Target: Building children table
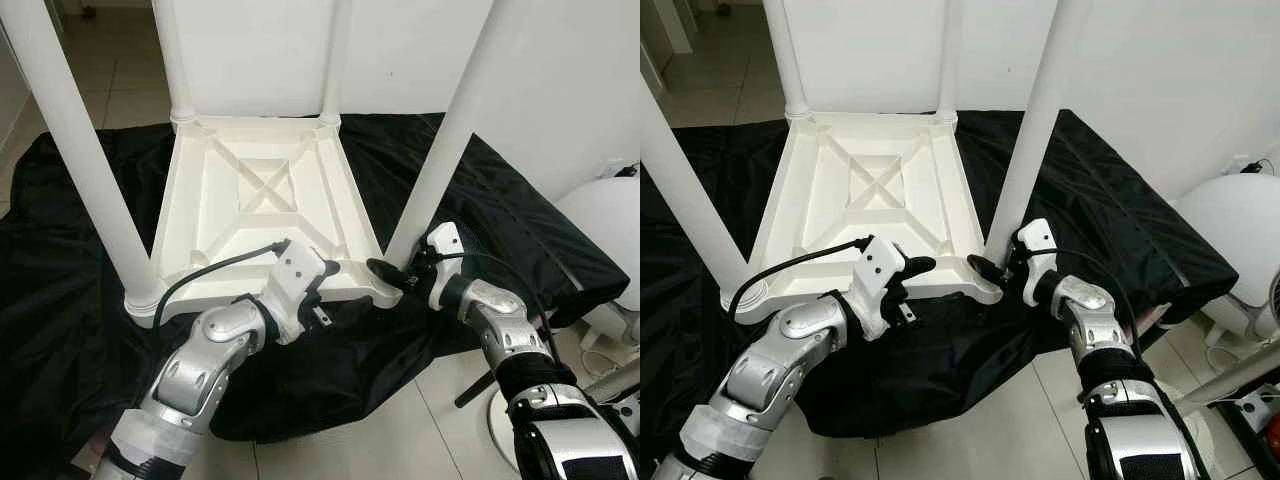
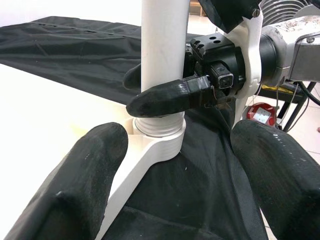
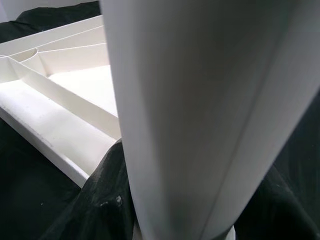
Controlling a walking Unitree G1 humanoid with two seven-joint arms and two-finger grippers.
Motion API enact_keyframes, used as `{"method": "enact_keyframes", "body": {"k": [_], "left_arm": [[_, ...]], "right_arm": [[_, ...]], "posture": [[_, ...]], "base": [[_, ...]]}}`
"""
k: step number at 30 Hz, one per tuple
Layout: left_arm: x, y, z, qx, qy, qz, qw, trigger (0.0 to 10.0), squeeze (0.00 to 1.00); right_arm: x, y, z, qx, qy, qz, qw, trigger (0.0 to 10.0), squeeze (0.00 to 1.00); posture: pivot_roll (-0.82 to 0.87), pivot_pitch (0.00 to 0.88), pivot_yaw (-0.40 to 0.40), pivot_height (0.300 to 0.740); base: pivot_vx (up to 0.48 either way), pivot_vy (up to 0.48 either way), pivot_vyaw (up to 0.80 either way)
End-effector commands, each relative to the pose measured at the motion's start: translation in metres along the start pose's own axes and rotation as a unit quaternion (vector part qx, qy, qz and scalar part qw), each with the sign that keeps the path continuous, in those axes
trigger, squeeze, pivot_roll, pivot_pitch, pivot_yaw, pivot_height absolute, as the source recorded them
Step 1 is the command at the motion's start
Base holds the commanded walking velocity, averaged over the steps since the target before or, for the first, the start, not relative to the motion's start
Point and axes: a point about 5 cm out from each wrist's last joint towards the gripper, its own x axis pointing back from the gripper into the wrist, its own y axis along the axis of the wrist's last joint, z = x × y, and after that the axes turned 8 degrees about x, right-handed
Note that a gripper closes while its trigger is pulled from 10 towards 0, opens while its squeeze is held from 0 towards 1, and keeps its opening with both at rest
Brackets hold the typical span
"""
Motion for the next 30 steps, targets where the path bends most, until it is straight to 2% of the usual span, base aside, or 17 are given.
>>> {"method": "enact_keyframes", "body": {"k": [1,5,10,17,21,22,25,27,30], "left_arm": [[0.002,0.001,0.001,0.002,0.007,-0.001,1.000,10.0,0.00],[0.002,-0.001,0.000,0.004,0.007,0.000,1.000,10.0,0.00],[0.002,-0.001,0.000,0.005,0.007,0.000,1.000,10.0,0.00],[0.001,-0.001,-0.001,0.007,0.004,-0.001,1.000,10.0,0.00],[-0.001,0.000,0.002,0.006,0.013,-0.009,1.000,10.0,0.00],[-0.001,0.000,0.002,0.006,0.013,-0.009,1.000,10.0,0.00],[-0.001,0.002,0.006,0.003,0.032,-0.018,0.999,10.0,0.00],[0.000,0.002,0.007,0.003,0.036,-0.019,0.999,10.0,0.00],[0.000,0.004,0.010,-0.001,0.058,-0.030,0.998,10.0,0.00]], "right_arm": [[0.003,-0.009,0.002,-0.004,-0.031,0.015,0.999,10.0,0.00],[0.003,-0.013,0.008,-0.008,-0.071,0.015,0.997,10.0,0.00],[0.002,-0.013,0.015,-0.008,-0.091,0.010,0.996,10.0,0.00],[-0.003,-0.012,0.033,-0.023,-0.146,0.005,0.989,10.0,0.00],[-0.007,-0.012,0.051,-0.042,-0.211,0.007,0.977,10.0,0.00],[-0.007,-0.012,0.051,-0.042,-0.211,0.007,0.977,10.0,0.00],[-0.006,-0.015,0.060,-0.058,-0.264,0.013,0.963,10.0,0.00],[-0.006,-0.015,0.061,-0.061,-0.273,0.014,0.960,10.0,0.00],[-0.006,-0.009,0.065,-0.091,-0.323,0.005,0.942,10.0,0.00]], "posture": [[-0.04,0.023,-0.048,0.740],[-0.04,0.025,-0.048,0.740],[-0.04,0.027,-0.046,0.740],[-0.05,0.028,-0.037,0.740],[-0.04,0.023,-0.039,0.740],[-0.04,0.023,-0.039,0.740],[-0.03,0.016,-0.048,0.740],[-0.03,0.016,-0.048,0.740],[-0.02,0.015,-0.052,0.740]], "base": [[0.000,0.000,0.00],[0.000,0.000,0.00],[0.000,0.000,0.00],[0.000,0.000,0.00],[0.000,0.000,0.00],[0.000,0.000,0.00],[0.000,0.000,0.00],[0.000,0.000,0.00],[0.000,0.000,0.00]]}}
